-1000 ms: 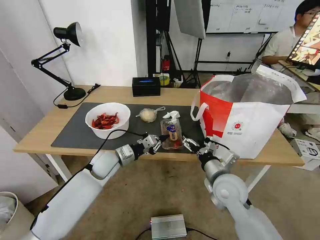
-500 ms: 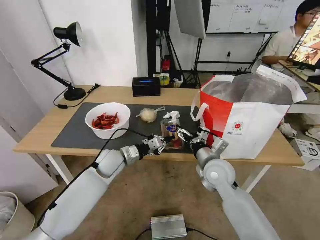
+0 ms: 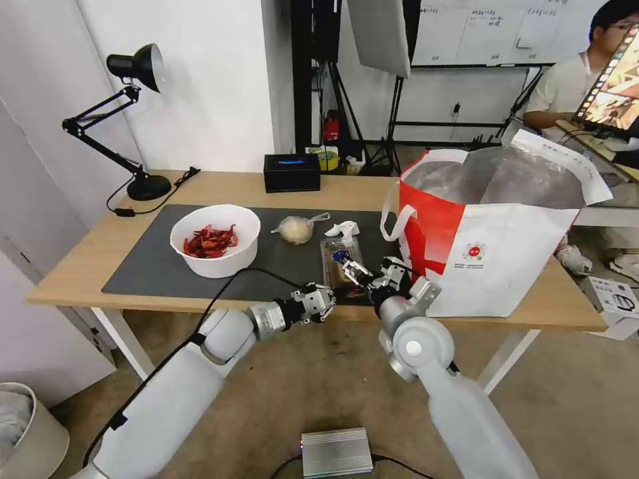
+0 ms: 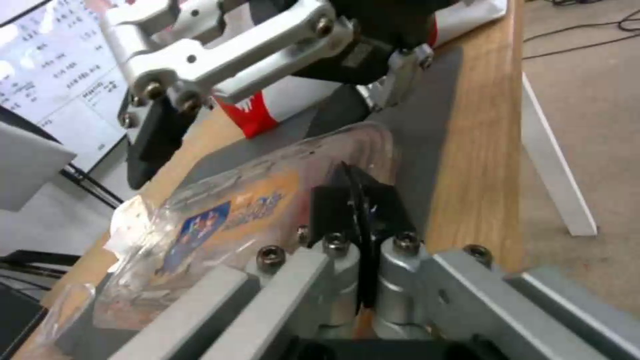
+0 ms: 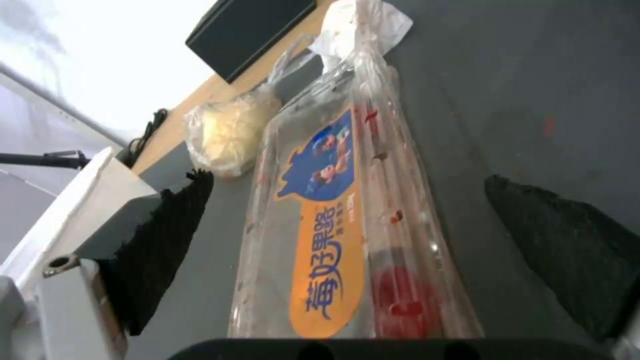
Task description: Pick up the trash from the table and place it into the takeout bag.
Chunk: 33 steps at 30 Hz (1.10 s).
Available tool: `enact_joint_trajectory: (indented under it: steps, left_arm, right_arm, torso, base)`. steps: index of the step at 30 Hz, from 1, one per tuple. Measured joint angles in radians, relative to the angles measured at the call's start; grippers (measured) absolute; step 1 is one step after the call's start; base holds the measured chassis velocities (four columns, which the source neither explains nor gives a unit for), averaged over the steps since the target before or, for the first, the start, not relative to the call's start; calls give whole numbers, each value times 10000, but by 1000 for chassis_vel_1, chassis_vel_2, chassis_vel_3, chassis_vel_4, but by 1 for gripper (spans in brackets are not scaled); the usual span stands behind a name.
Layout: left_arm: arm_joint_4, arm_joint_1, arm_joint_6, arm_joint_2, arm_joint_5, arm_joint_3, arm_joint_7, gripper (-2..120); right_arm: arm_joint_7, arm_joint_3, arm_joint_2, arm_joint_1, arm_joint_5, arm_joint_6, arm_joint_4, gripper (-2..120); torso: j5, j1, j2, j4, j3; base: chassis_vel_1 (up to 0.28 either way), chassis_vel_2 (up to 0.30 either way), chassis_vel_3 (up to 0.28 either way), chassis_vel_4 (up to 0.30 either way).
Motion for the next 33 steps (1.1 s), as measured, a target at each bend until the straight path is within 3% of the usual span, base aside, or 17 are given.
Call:
enact_joint_trajectory:
  steps: [21,33]
  left_arm:
    - [111,120,-65,-61,-49,-170,37,0]
    - [186,169,-94,-113,-55,-255,71,0]
  right_arm:
    - [433,-146,223,784,834,-392,-537,98]
    - [631,-137,368,819,777,-572,-721,54]
  torso:
    - [0,-2,0,-1,0]
    - [0,-1,0,-1,0]
  base:
    - [0,0,0,0]
    - [0,0,0,0]
